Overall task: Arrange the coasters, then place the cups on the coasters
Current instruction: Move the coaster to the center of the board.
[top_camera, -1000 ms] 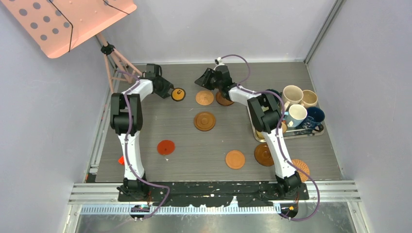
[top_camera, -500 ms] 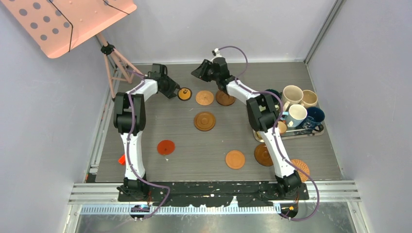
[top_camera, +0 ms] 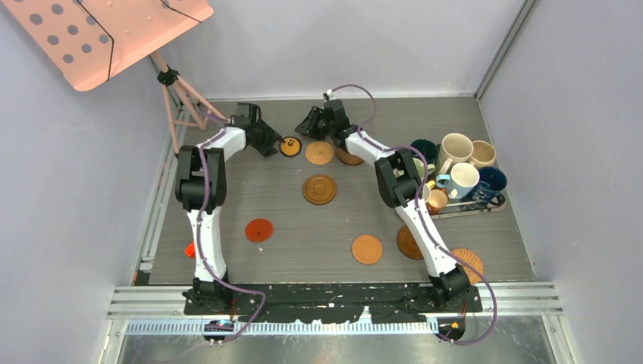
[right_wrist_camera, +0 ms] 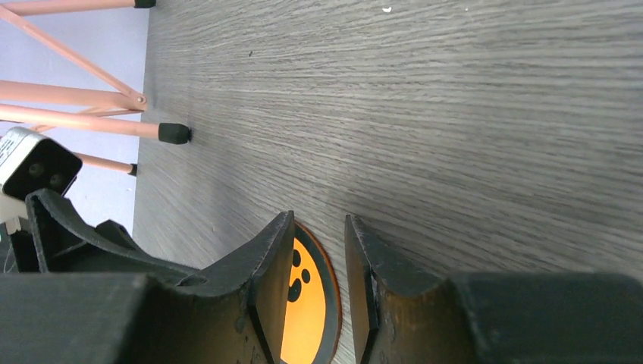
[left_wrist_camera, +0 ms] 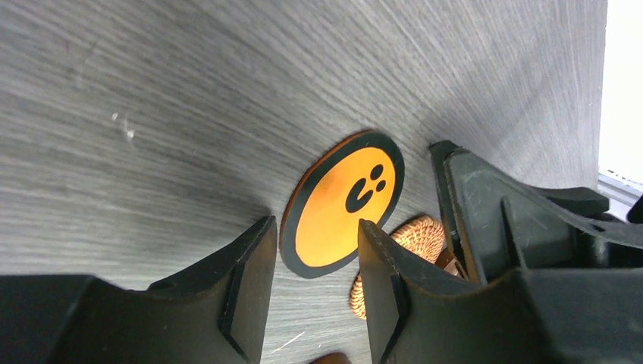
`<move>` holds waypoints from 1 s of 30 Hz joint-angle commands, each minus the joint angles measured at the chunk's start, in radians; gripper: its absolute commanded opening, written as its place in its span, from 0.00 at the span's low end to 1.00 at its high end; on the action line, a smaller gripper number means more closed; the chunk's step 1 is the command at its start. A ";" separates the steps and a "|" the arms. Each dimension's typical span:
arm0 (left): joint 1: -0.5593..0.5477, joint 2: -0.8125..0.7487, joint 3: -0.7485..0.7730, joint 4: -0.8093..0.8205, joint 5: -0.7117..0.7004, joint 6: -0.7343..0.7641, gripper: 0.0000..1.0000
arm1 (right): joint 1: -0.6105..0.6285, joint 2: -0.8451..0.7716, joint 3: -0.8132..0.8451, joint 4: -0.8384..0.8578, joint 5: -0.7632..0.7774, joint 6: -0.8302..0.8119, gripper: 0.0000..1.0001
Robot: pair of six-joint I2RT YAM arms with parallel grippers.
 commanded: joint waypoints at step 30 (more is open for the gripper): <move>0.044 0.022 0.069 -0.025 0.045 0.060 0.46 | 0.027 -0.055 -0.033 0.021 -0.159 -0.092 0.36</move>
